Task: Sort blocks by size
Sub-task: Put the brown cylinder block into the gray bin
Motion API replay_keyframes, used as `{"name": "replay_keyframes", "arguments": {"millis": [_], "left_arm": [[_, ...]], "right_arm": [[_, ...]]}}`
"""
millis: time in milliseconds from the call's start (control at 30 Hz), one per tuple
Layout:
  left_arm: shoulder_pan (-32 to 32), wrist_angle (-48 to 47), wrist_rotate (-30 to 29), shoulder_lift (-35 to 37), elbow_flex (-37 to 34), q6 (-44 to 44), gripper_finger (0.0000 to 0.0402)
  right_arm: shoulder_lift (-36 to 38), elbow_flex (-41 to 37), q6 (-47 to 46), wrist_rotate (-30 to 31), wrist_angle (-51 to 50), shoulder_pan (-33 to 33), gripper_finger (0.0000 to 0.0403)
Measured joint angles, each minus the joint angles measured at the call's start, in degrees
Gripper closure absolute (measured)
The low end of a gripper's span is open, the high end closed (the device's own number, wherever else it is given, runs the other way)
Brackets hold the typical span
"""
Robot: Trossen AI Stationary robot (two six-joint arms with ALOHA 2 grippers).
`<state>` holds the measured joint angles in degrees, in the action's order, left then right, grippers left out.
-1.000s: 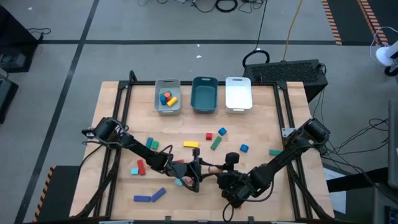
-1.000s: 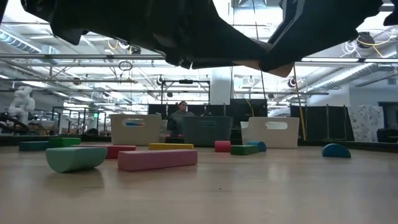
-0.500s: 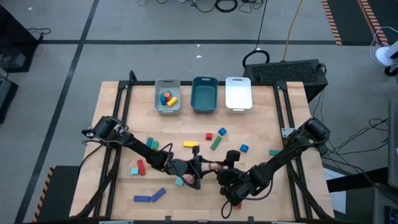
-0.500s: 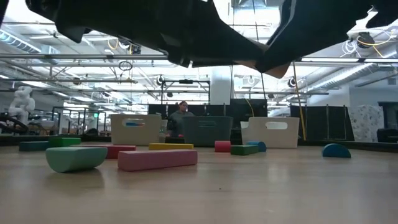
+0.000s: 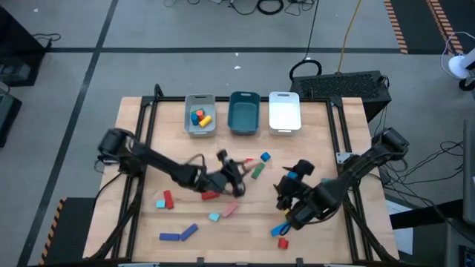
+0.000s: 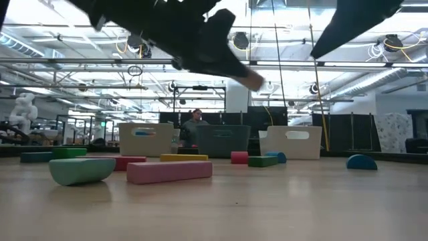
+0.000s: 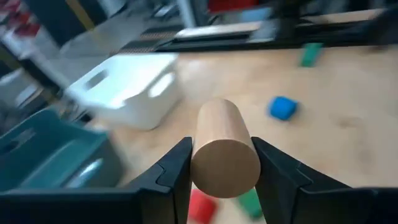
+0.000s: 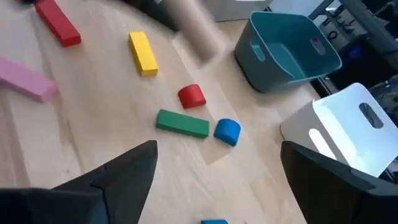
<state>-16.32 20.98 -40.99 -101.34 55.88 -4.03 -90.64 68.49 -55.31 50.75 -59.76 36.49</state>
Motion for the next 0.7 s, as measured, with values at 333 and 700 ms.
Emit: {"name": "replay_keyframes", "arguments": {"millis": [333,700], "left_arm": [[9.32,-26.93,0.06,15.28,0.00,-4.68,0.0263],[25.26,-46.02,8.24,24.48,-3.18,-5.76,0.0263]], "right_arm": [[9.63,-15.19,1.74,-3.58,13.68,-4.60,0.0087],[11.38,-27.54,10.79,-9.35,43.78,-12.91,0.0088]]}}
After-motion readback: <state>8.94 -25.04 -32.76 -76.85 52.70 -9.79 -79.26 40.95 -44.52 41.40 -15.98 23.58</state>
